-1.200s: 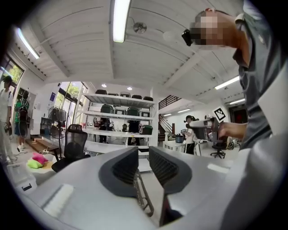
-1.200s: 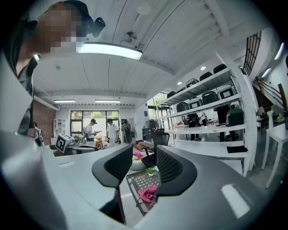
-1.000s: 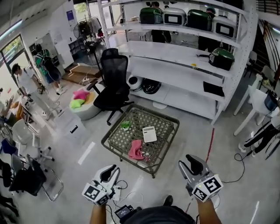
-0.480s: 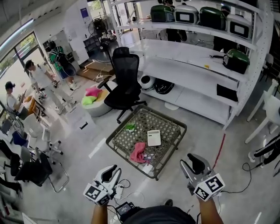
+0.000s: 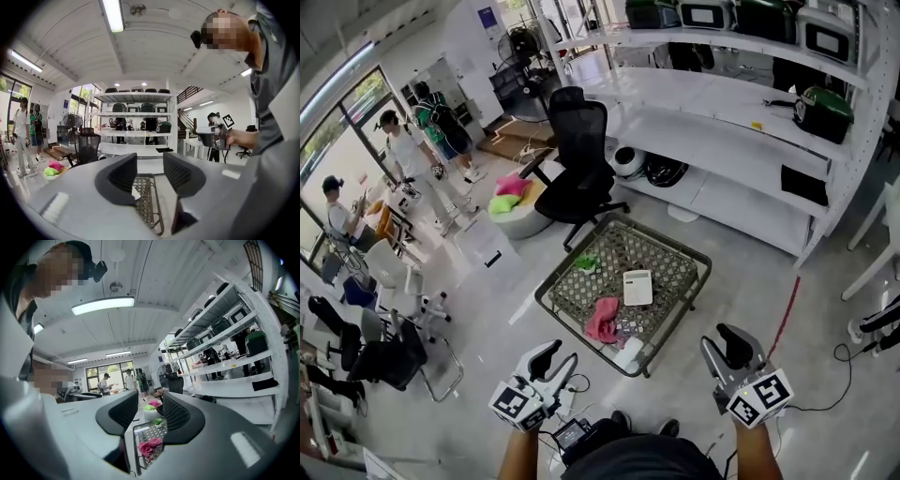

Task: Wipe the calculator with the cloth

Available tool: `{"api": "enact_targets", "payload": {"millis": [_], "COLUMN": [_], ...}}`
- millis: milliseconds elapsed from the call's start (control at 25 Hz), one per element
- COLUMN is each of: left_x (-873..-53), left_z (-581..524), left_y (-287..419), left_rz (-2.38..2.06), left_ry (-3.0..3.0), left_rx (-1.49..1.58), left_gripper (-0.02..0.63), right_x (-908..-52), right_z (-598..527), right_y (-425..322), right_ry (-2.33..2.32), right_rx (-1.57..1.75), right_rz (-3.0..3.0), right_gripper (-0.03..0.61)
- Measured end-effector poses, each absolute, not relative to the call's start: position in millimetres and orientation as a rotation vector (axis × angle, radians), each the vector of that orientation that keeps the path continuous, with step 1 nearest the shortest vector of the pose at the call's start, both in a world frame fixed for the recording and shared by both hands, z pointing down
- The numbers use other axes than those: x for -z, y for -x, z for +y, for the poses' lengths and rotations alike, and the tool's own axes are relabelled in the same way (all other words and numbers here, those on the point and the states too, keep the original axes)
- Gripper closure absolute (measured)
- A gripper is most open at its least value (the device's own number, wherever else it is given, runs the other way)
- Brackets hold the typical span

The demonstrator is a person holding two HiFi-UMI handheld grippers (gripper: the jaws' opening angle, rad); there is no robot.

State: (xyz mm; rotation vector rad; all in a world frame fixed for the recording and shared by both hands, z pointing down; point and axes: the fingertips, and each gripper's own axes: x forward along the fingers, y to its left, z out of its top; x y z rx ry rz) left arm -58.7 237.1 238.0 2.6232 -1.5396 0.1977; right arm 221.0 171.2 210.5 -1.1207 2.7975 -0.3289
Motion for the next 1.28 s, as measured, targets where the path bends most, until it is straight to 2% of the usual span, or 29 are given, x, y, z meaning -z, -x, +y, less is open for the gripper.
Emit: {"api": "enact_targets", "payload": {"millis": [160, 440, 600, 1280], "left_x": [-249.4, -262.4, -243.2, -304.6], "left_z": [217.8, 149.6, 122.4, 35.3], "left_y": [64.5, 86.2, 84.6, 149.6], "left_rz": [-1.501, -1.407, -1.35, -1.078], "left_ry": [-2.627, -2.716, -2.75, -2.78], "left_rx": [-0.251, -0.171, -0.175, -0.072], "left_gripper": [0.419, 0.41, 0.41, 0.41], "right_x": [-220.0, -216.8, -218.1, -192.0], "right_z": [160.7, 138.9, 125.0, 76.6], "right_y": [-218.5, -228.3, -210.2, -138.3], "right_ry": [1.151, 1.351, 1.387, 1.663], "right_rx": [0.349, 0.32, 0.328, 0.245], "right_rz": [2.798, 2.746, 2.759, 2.675], "right_gripper": [0.425, 0.425, 0.425, 0.425]}}
